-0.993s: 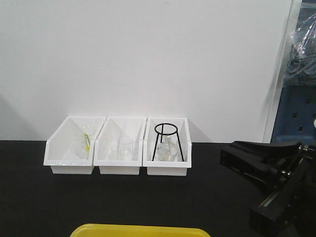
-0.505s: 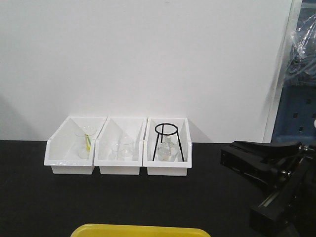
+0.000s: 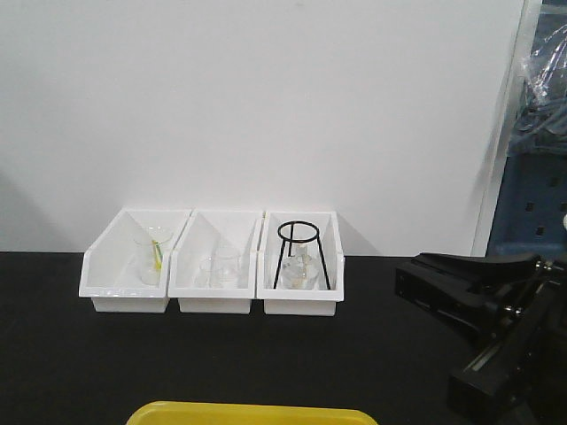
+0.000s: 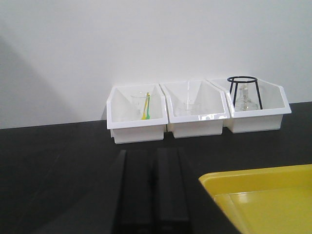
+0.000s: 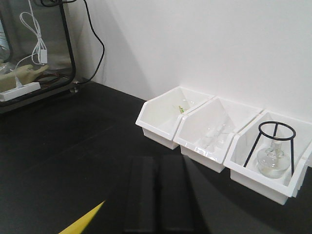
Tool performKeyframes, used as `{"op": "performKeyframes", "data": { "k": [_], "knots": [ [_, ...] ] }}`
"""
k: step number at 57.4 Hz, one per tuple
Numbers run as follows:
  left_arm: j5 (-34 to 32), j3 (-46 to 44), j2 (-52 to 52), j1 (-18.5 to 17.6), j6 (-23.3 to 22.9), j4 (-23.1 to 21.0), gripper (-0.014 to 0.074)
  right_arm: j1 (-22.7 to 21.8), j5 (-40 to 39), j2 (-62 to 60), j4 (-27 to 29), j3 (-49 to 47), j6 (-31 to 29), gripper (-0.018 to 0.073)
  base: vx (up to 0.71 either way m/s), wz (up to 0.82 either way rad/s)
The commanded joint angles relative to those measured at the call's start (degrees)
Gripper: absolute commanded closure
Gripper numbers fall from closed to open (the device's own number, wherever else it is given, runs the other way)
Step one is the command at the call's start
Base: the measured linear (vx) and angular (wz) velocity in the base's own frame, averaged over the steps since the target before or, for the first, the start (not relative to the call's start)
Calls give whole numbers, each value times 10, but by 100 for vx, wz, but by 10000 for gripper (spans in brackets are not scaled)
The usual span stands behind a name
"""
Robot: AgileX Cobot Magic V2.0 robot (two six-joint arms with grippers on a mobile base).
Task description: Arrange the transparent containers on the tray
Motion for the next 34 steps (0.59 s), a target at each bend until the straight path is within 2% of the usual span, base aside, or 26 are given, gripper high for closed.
{"op": "performKeyframes", "data": {
  "k": [1, 16, 20, 26, 30, 34],
  "knots": [
    [-41, 19, -2, -1, 1, -3, 603, -2, -26, -4, 10, -18, -4, 572, 0, 0],
    [-41, 19, -2, -1, 1, -3, 603, -2, -35, -4, 5, -18, -5, 572, 0, 0],
    [-41, 19, -2, -1, 1, -3, 603, -2, -51, -4, -11, -18, -5, 572, 0, 0],
    [-41, 19, -2, -1, 1, -3, 603, -2, -83, -14, -83, -11, 30, 572, 0, 0],
    [-41, 19, -2, -1, 1, -3, 603, -3, -125, -40, -157, 20, 101, 572, 0, 0],
    [-41, 19, -2, -1, 1, -3, 603, -4, -186, -83, -255, 76, 194, 572, 0, 0]
  ]
}}
